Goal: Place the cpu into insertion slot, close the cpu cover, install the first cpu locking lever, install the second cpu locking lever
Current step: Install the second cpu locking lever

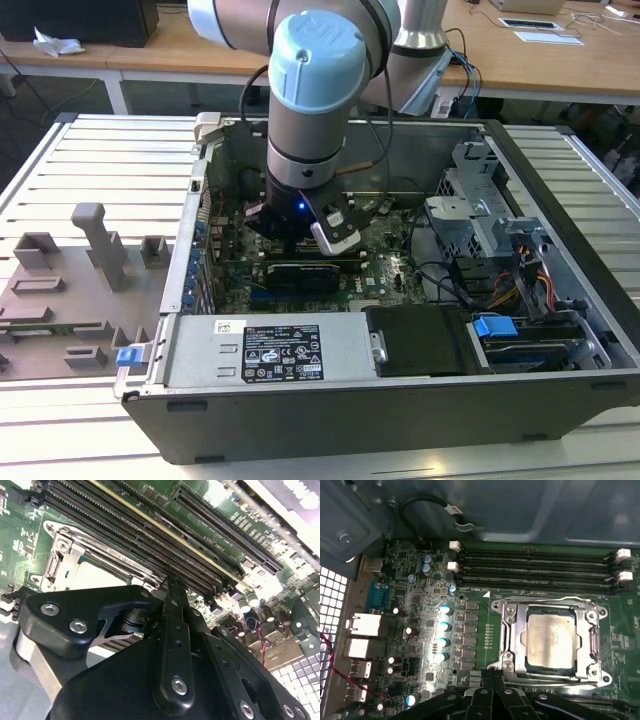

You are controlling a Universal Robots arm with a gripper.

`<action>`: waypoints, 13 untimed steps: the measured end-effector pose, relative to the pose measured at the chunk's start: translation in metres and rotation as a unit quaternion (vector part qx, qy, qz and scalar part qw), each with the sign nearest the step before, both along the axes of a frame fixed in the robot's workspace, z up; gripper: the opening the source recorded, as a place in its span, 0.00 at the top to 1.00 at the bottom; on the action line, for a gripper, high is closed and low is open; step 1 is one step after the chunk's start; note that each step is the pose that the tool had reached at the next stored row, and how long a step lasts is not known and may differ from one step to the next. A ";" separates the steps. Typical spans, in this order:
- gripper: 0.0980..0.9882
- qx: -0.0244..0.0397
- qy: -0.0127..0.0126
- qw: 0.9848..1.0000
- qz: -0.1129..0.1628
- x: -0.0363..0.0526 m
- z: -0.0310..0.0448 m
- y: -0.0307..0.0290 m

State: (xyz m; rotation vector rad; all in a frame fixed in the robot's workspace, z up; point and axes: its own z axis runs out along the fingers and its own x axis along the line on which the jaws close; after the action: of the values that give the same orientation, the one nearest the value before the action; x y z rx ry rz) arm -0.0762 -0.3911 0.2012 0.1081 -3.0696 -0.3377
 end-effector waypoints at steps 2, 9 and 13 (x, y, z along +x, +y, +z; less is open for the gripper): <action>0.99 0.003 0.000 1.000 0.005 0.0001 -0.0021 0.0015; 0.99 0.009 0.000 1.000 0.014 0.0000 -0.0062 0.0036; 0.99 0.011 -0.001 1.000 0.015 0.0000 -0.0061 0.0006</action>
State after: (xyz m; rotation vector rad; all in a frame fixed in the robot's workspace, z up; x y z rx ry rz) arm -0.0762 -0.3905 0.1952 0.1550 -3.0632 -0.3691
